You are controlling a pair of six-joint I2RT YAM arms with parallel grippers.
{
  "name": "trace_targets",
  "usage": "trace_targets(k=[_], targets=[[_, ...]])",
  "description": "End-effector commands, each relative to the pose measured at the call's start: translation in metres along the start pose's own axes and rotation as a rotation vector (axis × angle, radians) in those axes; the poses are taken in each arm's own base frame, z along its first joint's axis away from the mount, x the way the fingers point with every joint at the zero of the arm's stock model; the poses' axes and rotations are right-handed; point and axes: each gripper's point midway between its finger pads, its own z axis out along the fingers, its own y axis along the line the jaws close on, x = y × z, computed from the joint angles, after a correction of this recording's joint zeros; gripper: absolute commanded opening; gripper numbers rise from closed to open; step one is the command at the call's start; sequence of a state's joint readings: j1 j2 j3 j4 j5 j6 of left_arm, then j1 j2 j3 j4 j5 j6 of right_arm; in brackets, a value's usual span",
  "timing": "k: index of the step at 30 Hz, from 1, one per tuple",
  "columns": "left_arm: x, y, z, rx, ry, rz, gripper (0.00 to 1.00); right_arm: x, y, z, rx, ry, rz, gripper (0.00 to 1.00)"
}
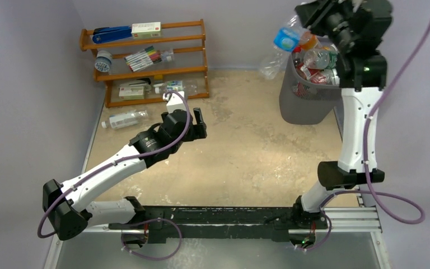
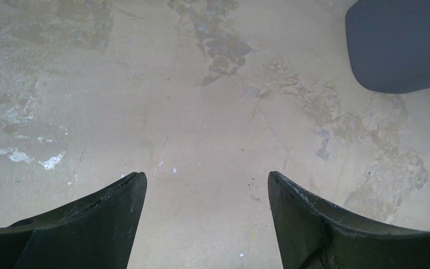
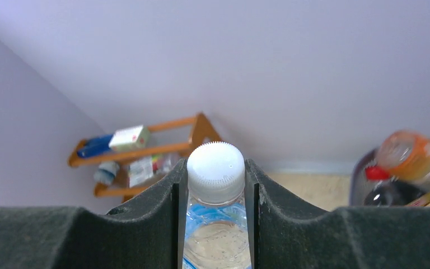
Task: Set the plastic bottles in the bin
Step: Place the plastic bottle in the trash bin.
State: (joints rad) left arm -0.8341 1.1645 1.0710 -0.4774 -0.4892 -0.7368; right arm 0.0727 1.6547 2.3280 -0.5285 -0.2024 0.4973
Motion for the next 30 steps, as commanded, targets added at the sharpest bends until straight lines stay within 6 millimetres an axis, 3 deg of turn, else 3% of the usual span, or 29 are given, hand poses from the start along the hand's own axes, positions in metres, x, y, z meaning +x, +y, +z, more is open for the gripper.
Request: trace_targets(k=[1, 8, 12, 19, 30], targets=[[0.001, 0.001, 0.002, 0.005, -0.009, 0.009, 0.79, -0.046, -0.012, -0.009, -0.031, -0.106, -0.028, 0.29], [-0.001, 0.008, -0.003, -0.013, -0.015, 0.029, 0.79, -0.104, -0.042, 0.006, -0.034, -0.311, -0.079, 0.29], [0.002, 0.010, -0.003, -0.015, -0.008, 0.038, 0.79, -0.116, -0.054, 0.024, -0.045, -0.372, -0.106, 0.30], [0.006, 0.012, 0.001, -0.026, 0.002, 0.069, 0.79, -0.099, -0.091, 0.059, 0.008, -0.361, -0.124, 0.29], [0.013, 0.012, 0.013, -0.022, 0.025, 0.090, 0.80, -0.097, -0.116, 0.055, 0.144, -0.367, -0.250, 0.29]])
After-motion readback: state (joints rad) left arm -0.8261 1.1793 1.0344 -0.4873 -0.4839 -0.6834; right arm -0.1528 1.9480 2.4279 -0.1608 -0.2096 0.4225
